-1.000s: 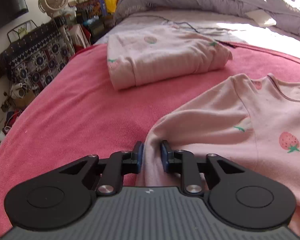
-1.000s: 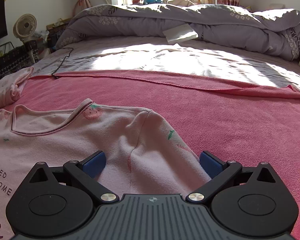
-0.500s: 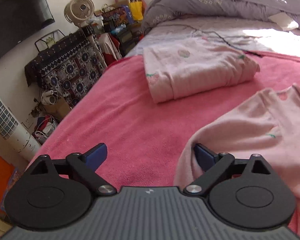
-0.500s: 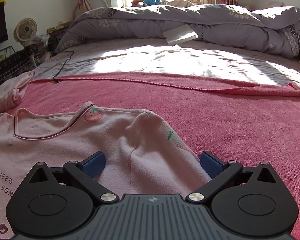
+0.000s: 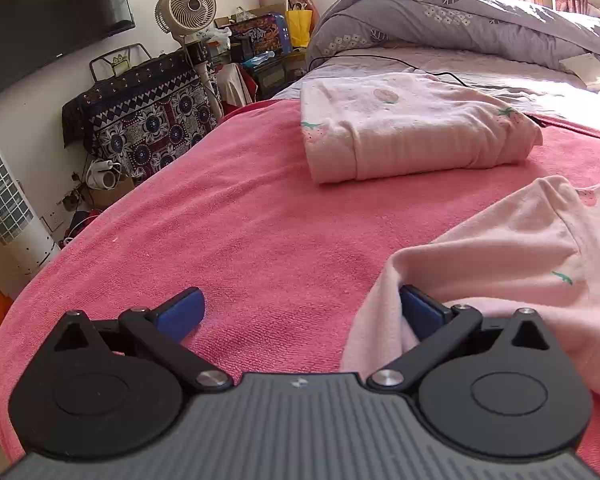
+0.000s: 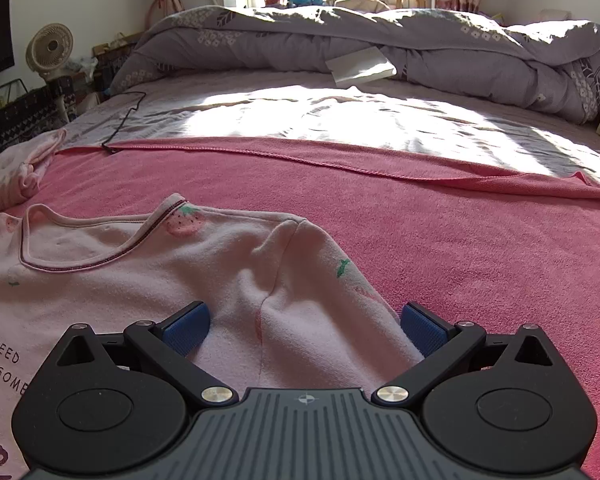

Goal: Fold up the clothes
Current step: 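Pull the shirt flat across the towel with the left gripper and release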

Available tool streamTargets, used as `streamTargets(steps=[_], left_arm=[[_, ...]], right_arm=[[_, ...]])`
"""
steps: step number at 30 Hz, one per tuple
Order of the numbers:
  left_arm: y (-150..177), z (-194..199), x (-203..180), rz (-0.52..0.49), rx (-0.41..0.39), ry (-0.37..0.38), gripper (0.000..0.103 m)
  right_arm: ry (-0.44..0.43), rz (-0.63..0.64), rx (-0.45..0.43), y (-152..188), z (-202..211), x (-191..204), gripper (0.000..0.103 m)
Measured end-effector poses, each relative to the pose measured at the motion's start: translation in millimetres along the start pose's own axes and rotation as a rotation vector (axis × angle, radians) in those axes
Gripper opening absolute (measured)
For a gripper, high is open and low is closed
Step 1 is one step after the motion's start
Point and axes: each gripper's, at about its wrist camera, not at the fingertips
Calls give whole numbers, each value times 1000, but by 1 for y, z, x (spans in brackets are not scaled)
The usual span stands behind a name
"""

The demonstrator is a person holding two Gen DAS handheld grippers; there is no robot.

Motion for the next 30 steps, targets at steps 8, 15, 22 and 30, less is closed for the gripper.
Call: streamTargets(steps=[8,15,22,30], left_arm=[[-15,-7,68,440,208,163,103],[-20,-1,58,427,268,205,103],[-27,-10,36,90,451,118,103],[-50,18,61,466,398,258,102]], right_arm=[[-8,-8,3,-1,1,-3,103],[-5,-3,9,-2,0,-2,103],[-6,-3,11,-3,0,-3,103],[-6,-4,11,-3,-1,-2,103]])
Point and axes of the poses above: each gripper's, at about its wrist camera, not at the fingertips, and z roughly against the way its jaws point, x to its left, y to its underside, and after that the axes turned 7 degrees about -x, right-handed
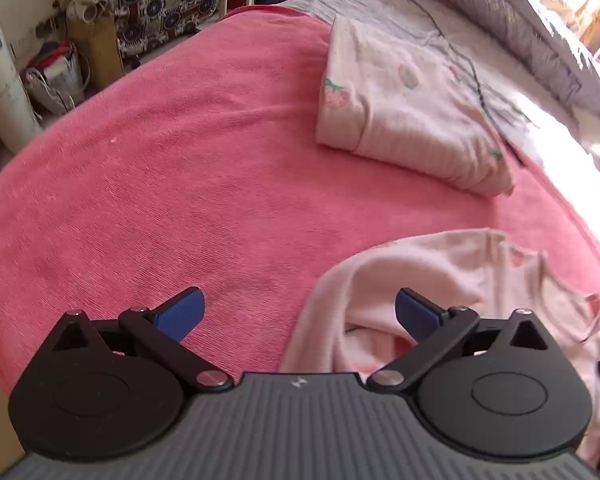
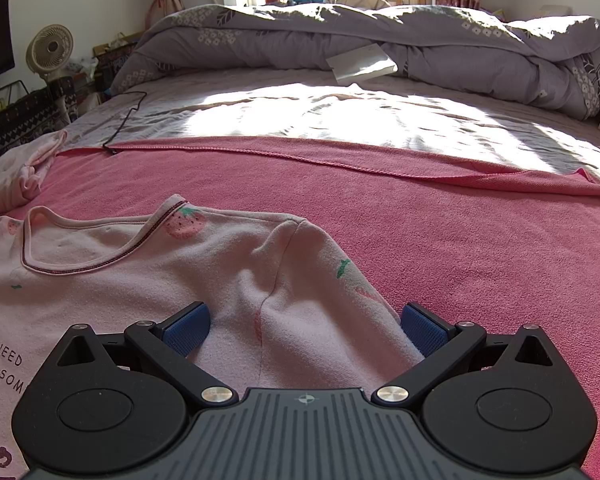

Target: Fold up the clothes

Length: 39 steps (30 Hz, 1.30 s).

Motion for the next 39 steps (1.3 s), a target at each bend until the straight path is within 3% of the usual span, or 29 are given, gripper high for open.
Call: streamTargets(steps=[3,7,11,19,27,35,39], left_arm=[[-5,17,3,94,-17,106,102],[-1,31,-9,92,-31,96,102],[12,38,-31,-22,-66,20,102],[58,46,-104,-416,-232,-94,102],[98,25,-148,-559,-204,40,102],[155,-23,-187,-828,-184,43,103],[171,-44,-184,-840,-224,63,103]], right_arm=[[0,0,0,0,0,1,103],[0,-1,0,1,0,1,103],[1,-1,0,1,0,1,103],[0,0,0,1,0,1,103],[1,2,1,1,1,1,103],[3,4,2,0,0,1,103],[3,5,2,0,0,1,103]])
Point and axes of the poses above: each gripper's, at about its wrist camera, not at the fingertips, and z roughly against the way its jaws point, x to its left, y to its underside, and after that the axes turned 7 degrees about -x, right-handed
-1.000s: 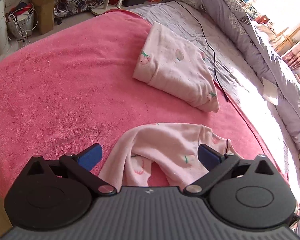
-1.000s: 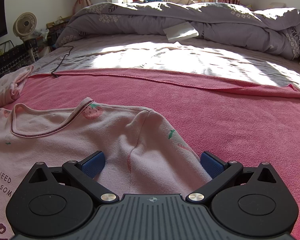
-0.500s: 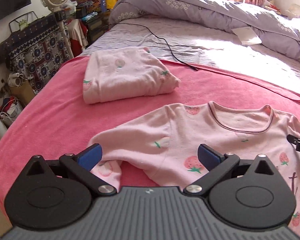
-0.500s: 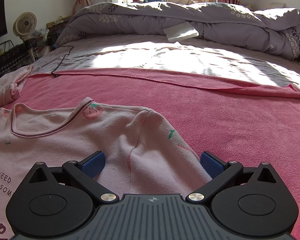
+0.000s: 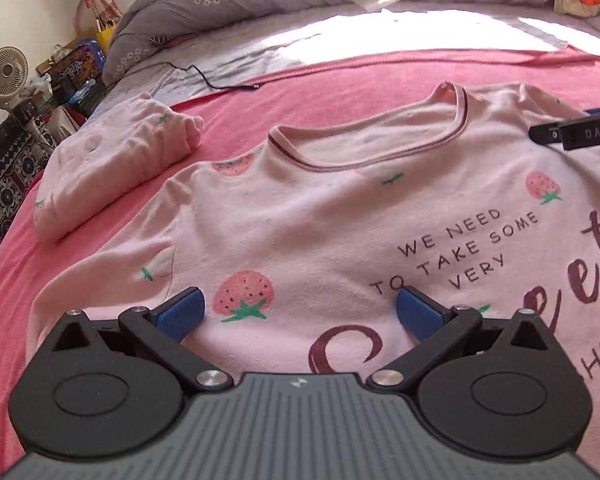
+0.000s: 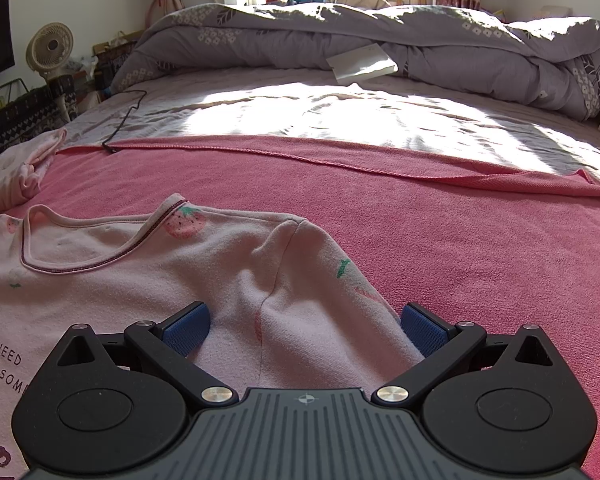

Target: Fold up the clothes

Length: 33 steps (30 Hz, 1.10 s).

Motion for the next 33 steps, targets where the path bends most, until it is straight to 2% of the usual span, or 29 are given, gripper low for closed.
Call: streamTargets(steps=[6,12,21,24,27,29,33], left_arm=[[5,-3,15,83,-9,58,103],[14,-1,12,91,-69,55,103],[19,-1,14,112,-110,63,103],[22,-1,14,116,-132,60,103],[24,-1,14,123,-150,61,103],[24,-2,15,132,-158,67,103],[25,-2,18,146,-167,75,103]], right_arm=[[0,0,0,0,0,0,103],[-1,-7,-3,0,0,0,103],[34,-27,-15,1,-1,-3,103],[89,-51,-22,0,-3,-8,103],[152,-129,-29,0,-7,-27,103],[148,-164,-33,0,-9,-36,103],[155,-148,-24,0,-13,-35,103]])
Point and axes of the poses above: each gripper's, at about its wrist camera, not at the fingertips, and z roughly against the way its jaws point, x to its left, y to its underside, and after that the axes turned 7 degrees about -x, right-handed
